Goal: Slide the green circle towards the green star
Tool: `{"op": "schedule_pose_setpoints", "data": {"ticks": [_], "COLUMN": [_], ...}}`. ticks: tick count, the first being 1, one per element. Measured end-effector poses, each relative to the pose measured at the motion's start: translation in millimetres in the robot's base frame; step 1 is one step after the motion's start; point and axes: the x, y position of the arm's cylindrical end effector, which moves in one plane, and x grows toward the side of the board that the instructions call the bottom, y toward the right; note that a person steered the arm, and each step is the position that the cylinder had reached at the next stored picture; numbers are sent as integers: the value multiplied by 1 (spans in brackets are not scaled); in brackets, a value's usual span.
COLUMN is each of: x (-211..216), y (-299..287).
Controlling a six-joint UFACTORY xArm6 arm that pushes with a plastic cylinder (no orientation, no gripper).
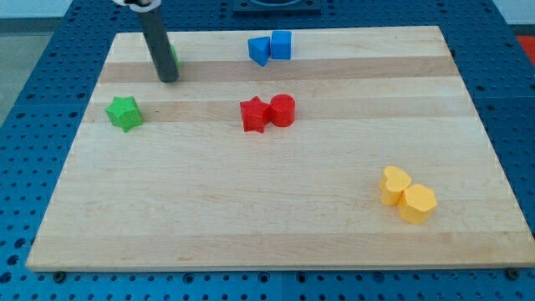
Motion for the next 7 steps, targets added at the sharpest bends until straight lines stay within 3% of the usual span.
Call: {"op": "schedule_pose_setpoints", "data": {"ticks": [2, 4, 7], "x": [-33, -72, -63], "y": [31, 12, -7]}}
